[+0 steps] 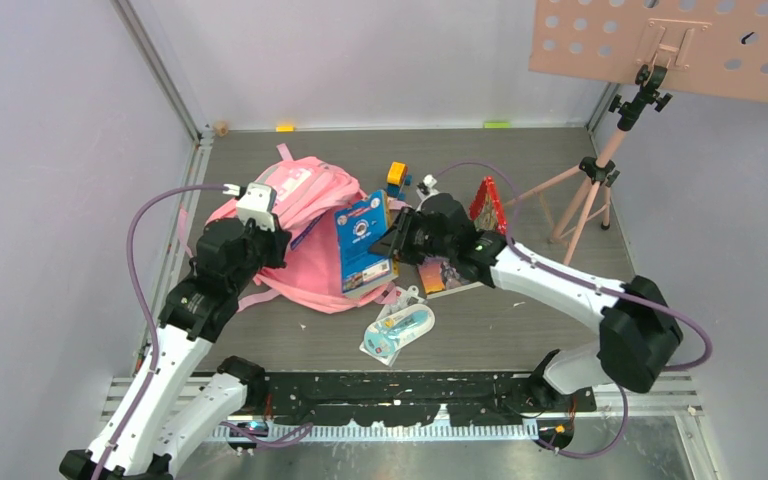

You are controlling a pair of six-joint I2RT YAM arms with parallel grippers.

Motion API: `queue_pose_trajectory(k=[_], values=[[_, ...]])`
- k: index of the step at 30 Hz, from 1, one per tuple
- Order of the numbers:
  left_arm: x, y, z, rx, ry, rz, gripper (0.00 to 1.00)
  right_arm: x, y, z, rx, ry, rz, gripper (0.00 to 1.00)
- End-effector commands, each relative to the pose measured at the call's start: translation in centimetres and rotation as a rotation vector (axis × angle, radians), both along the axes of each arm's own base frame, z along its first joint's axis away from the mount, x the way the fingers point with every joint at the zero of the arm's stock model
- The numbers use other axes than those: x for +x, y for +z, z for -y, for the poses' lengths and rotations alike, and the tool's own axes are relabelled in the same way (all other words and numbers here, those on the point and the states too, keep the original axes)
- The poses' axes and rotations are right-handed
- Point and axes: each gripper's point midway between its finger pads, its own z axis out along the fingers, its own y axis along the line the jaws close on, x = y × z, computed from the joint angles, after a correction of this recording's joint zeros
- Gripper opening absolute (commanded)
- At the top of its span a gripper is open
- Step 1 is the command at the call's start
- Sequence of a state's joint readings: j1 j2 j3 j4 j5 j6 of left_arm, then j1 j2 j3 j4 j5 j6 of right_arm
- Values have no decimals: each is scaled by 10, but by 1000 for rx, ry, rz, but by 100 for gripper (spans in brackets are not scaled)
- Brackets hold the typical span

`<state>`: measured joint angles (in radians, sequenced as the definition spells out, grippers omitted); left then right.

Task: Pack the student bag
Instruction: Pick up the book from the center of the board, then place the book in the student bag.

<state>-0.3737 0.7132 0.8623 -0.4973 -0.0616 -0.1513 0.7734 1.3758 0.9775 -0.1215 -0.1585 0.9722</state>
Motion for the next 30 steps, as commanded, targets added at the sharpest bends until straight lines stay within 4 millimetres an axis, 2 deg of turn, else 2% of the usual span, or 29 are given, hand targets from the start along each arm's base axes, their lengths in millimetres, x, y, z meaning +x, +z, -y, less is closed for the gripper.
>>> queue_pose_trajectory(k=[1, 6, 13, 16, 21, 23, 26, 27, 28, 29, 30], values=[[7, 43, 2, -58, 3, 160, 0, 25, 60, -43, 296, -13, 84, 1], [8, 42, 3, -59, -5, 154, 0, 48, 72, -68, 390, -26, 99, 0], [8, 42, 7, -71, -20, 151, 0, 76, 62, -107, 508, -40, 78, 1], [7, 42, 7, -72, -21, 152, 0, 84, 68, -118, 558, -45, 107, 1], [7, 42, 9, -74, -28, 148, 0, 102, 62, -135, 628, -78, 136, 1], [7, 42, 9, -76, -30, 147, 0, 109, 55, -141, 655, -96, 131, 1], [7, 42, 10, -78, -32, 148, 0, 122, 28, -148, 648, -141, 124, 1], [7, 42, 10, -79, -33, 147, 0, 128, 24, -149, 643, -167, 133, 1], [7, 42, 10, -79, -32, 147, 0, 130, 5, -153, 606, -173, 123, 1], [7, 42, 10, -79, -33, 146, 0, 140, 1, -150, 589, -224, 135, 1], [7, 42, 10, -79, -34, 147, 0, 144, -21, -150, 533, -249, 113, 1]])
